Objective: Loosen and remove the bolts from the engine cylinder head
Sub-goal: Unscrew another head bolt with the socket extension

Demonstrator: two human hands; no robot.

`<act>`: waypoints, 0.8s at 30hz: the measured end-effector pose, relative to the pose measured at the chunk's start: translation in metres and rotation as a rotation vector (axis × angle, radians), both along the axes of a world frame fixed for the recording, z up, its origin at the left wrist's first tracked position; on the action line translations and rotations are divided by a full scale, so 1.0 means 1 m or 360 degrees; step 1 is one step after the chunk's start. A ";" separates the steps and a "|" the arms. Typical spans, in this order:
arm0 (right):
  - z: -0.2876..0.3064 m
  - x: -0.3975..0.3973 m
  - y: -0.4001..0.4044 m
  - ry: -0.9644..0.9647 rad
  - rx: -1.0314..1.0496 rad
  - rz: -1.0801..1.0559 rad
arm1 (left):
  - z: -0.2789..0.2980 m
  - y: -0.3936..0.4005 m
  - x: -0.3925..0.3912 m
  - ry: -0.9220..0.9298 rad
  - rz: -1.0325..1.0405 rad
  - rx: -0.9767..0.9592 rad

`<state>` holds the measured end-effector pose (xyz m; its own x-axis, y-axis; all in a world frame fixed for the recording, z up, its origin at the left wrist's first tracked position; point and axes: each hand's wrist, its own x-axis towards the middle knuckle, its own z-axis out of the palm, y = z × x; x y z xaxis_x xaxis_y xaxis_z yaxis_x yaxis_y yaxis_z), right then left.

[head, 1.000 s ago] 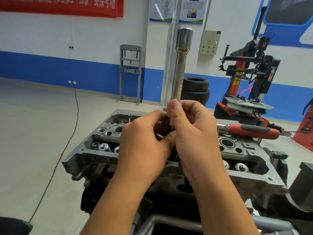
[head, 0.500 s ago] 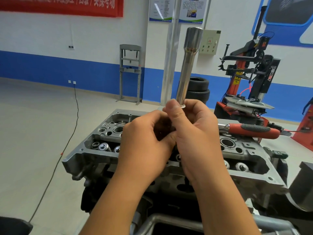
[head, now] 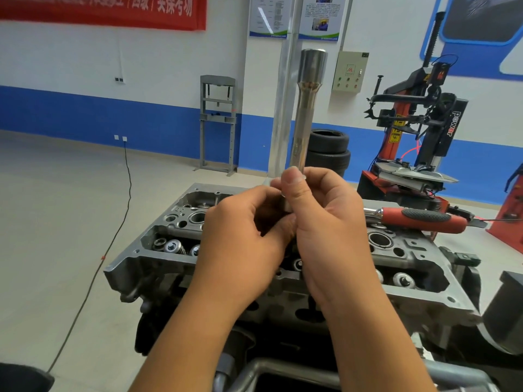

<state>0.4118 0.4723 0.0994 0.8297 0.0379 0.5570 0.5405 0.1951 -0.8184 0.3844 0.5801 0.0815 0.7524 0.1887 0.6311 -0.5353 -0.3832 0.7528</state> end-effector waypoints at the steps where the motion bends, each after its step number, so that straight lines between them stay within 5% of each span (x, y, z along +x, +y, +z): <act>1: 0.000 0.000 0.000 -0.0006 -0.0013 -0.0001 | 0.001 0.001 0.000 -0.0004 -0.0057 0.0045; 11: -0.001 0.002 0.001 0.0001 0.0049 0.0039 | -0.003 -0.001 0.001 -0.0002 0.0048 -0.0091; 18: 0.000 0.003 0.000 0.0009 0.0025 0.0111 | 0.001 0.003 0.001 0.0024 -0.0136 0.0097; 24: 0.001 0.001 0.000 0.0082 0.0156 0.0074 | -0.002 -0.004 0.000 -0.0026 0.0109 -0.0065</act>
<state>0.4128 0.4721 0.1000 0.8558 0.0247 0.5168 0.4869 0.2993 -0.8206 0.3848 0.5763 0.0799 0.7265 0.2653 0.6339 -0.5210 -0.3888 0.7599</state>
